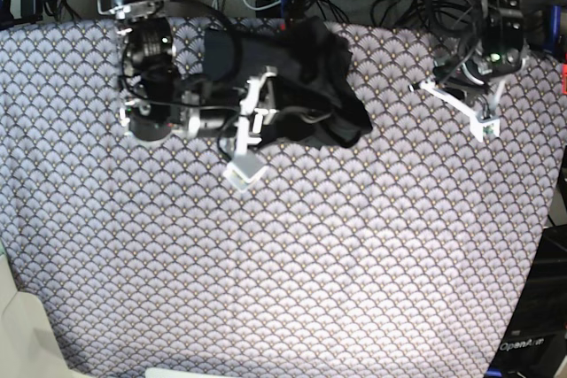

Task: Fold the T-shirt properly
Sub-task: 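Fold the strip end with the right gripper toward the left gripper, then lower the folded end onto the bundle and grasp its other side with the left gripper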

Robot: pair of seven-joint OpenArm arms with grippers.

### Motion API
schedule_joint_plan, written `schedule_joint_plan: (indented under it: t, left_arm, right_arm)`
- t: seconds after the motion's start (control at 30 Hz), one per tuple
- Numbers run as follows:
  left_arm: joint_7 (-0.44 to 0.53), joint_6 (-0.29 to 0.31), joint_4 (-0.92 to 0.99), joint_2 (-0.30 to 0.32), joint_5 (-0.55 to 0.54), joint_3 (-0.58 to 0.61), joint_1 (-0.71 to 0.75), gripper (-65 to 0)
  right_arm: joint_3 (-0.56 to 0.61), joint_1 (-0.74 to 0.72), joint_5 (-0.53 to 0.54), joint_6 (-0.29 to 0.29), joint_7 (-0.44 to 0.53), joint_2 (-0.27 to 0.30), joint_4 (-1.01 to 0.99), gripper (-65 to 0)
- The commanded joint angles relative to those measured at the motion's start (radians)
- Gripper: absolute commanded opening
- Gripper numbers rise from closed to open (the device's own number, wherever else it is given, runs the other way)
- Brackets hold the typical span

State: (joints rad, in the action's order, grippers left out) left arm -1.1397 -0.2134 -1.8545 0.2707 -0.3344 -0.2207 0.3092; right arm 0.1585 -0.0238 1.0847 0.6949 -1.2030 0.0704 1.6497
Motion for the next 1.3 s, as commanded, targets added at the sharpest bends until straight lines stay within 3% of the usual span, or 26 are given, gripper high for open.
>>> schedule_joint_plan:
  t: [0.0, 0.17, 0.23, 0.33, 0.57, 0.73, 0.9, 1.0, 1.1, 1.27]
  left_arm:
    - [0.011, -0.001, -0.020, 0.009, 0.001, -0.003, -0.003, -65.0]
    - [0.014, 0.009, -0.037, 0.009, -0.001, -0.003, 0.021, -65.0]
    - [0.014, 0.075, -0.072, 0.011, -0.001, -0.003, 0.046, -65.0]
    - [0.010, 0.176, -0.103, 0.011, 0.008, -0.012, 0.064, -65.0]
    - [0.010, 0.188, -0.106, 0.016, 0.008, -0.013, 0.084, -65.0]
    - [0.010, 0.188, -0.107, 0.016, 0.010, -0.013, 0.104, -65.0]
    - [0.019, 0.196, -0.107, 0.016, 0.010, -0.059, 0.141, -65.0]
    - [0.019, 0.196, -0.107, 0.016, 0.010, -0.090, 0.147, -65.0]
    - [0.019, 0.197, -0.107, 0.022, 0.010, -0.107, 0.147, -65.0]
    - [0.019, 0.197, -0.107, 0.034, 0.002, -0.096, 0.137, -65.0]
  right_arm:
    - [-0.006, -0.009, 0.028, 0.003, 0.019, 0.013, 0.034, -28.7]
    - [-0.010, 0.034, 0.033, 0.003, 0.024, 0.056, 0.082, -29.0]
    - [-0.018, 0.068, 0.030, 0.003, 0.025, 0.072, 0.100, -31.4]
    - [-0.018, 0.123, 0.028, 0.003, 0.042, 0.072, 0.126, -39.6]
    - [-0.009, 0.175, -0.004, 0.003, 0.117, 0.076, 0.113, -64.9]
    - [0.002, 0.167, -0.019, 0.003, 0.125, 0.067, 0.051, -65.0]
    - [0.095, 0.164, -0.022, 0.003, 0.220, 0.059, 0.007, -65.0]
    - [0.177, 0.135, -0.024, 0.003, 0.236, 0.058, -0.004, -65.0]
    - [0.181, 0.124, -0.024, 0.003, 0.229, 0.059, 0.001, -65.0]
    - [0.178, 0.121, -0.024, 0.003, 0.237, 0.136, 0.001, -65.0]
